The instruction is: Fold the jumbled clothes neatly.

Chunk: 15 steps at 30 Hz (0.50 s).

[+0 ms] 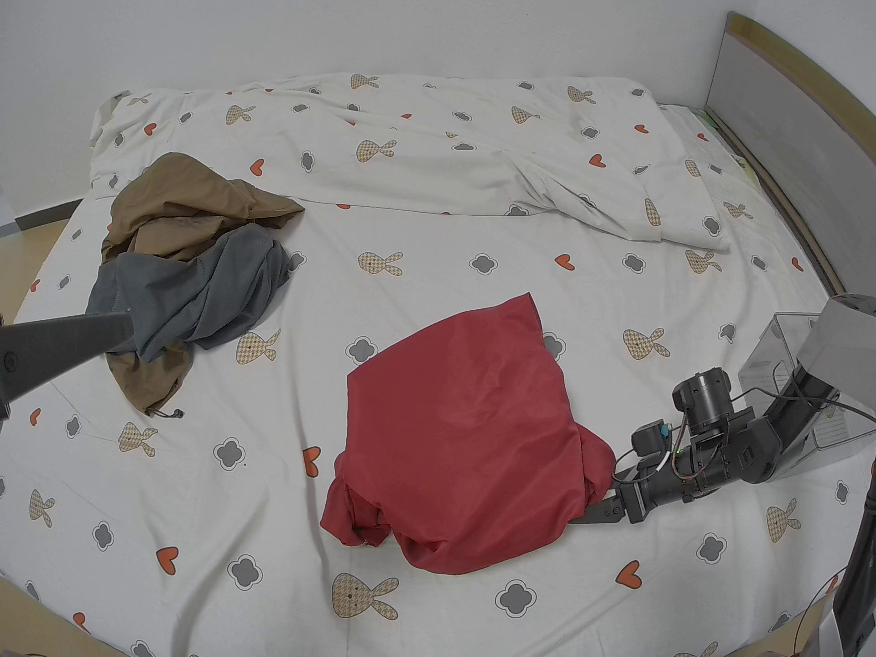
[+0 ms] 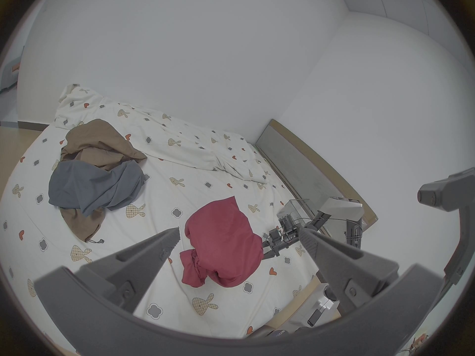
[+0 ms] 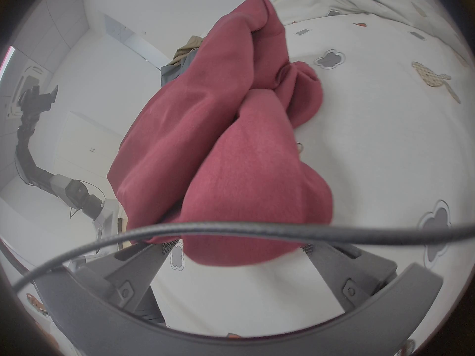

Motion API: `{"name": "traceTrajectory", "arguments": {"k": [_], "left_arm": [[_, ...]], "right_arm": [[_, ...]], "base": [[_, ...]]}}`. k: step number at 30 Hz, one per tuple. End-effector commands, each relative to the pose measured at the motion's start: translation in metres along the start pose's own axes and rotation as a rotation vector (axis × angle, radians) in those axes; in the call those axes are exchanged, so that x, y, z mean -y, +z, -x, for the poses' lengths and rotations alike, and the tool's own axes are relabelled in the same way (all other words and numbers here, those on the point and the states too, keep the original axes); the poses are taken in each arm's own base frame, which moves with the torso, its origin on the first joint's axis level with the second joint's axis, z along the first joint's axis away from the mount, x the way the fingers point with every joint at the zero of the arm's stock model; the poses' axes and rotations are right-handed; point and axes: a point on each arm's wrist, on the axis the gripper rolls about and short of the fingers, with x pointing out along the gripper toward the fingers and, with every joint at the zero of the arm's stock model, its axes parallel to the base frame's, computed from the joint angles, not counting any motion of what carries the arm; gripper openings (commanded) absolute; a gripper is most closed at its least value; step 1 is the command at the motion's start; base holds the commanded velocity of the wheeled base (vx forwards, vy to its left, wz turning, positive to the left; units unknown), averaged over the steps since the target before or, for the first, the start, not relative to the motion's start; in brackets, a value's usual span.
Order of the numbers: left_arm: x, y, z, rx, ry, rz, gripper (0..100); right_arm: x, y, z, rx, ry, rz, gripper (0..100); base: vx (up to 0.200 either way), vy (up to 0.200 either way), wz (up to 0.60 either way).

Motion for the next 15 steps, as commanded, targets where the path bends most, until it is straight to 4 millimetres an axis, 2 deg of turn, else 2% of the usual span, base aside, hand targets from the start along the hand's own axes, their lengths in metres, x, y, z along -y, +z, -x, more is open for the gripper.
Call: {"name": "traceTrajectory", "arguments": {"k": [1,3,4,11,12,15], "left_arm": [[0.000,-0.001,0.001,0.001,0.001,0.001,100],[0.000,-0.001,0.000,-0.004,0.001,0.002,100],[0.000,-0.001,0.000,-0.004,0.001,0.002,100],[-0.001,-0.002,-0.002,-0.014,0.004,0.003,100],[-0.002,-0.003,-0.004,-0.018,0.003,0.005,100],[-0.003,-0.004,-0.006,-0.027,0.006,0.006,100]], "right_arm": [[-0.002,0.002,-0.016,-0.020,0.025,0.013,100],[-0.004,0.003,-0.020,-0.025,0.035,0.020,100],[-0.005,0.003,-0.020,-0.025,0.037,0.023,0],[-0.010,-0.001,-0.014,-0.032,0.040,-0.009,0],[-0.020,0.005,0.006,0.009,0.031,-0.007,0],[-0.033,0.006,0.033,0.056,0.015,-0.028,0]], "base": [[0.000,0.000,0.00],[0.000,0.000,0.00],[0.000,0.000,0.00],[0.000,0.000,0.00],[0.000,0.000,0.00],[0.000,0.000,0.00]]}}
